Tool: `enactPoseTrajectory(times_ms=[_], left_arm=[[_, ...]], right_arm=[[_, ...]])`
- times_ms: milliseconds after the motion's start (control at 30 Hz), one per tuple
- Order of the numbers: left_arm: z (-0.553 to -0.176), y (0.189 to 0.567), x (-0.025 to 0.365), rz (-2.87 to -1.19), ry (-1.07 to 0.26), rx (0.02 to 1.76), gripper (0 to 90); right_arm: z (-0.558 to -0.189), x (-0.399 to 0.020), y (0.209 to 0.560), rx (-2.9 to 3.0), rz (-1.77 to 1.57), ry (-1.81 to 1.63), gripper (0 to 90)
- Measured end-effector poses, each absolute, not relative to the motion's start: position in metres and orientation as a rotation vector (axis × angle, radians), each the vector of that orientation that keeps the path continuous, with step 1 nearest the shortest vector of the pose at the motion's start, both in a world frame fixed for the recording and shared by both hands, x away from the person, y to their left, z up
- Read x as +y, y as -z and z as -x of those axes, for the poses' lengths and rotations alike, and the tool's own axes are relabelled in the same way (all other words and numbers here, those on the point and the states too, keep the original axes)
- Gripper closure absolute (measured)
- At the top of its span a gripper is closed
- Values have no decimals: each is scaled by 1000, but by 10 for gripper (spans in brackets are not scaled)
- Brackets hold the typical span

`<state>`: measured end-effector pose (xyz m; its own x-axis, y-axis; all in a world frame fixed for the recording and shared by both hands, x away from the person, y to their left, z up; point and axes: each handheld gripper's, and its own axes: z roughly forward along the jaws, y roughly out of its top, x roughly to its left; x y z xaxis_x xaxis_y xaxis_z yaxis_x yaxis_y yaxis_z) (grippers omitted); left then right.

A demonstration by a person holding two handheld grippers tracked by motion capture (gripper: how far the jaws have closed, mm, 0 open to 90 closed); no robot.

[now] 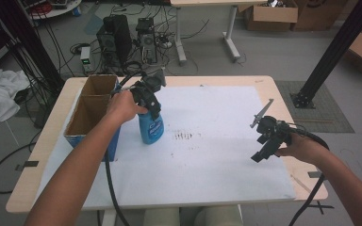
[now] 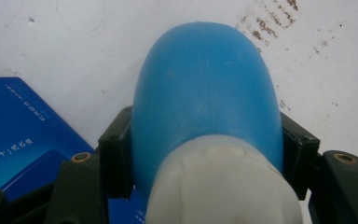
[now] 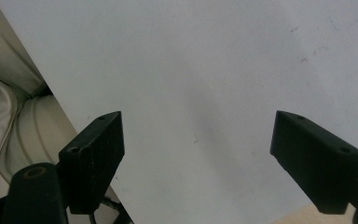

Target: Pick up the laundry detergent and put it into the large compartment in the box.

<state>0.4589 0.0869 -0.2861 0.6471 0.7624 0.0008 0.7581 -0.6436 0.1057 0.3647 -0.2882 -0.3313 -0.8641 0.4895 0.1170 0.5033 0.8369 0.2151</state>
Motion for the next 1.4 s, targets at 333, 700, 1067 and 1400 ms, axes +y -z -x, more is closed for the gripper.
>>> enactPoseTrajectory(times_ms=[333,700,1067,1400], left_arm=[[-457,285,84,-2773,-88,1264,379],[-451,247,90,-2654,-92,1348,380],[-440,189,107,-2534,-139,1491,380],[-427,143,127,-2439,-214,1629,380]], right_arm=[[-365,-288,333,-2951,799,371,178],[-364,-289,331,-2960,793,381,178],[-361,-289,329,-2970,776,406,177],[-359,-284,326,-2981,744,422,177]])
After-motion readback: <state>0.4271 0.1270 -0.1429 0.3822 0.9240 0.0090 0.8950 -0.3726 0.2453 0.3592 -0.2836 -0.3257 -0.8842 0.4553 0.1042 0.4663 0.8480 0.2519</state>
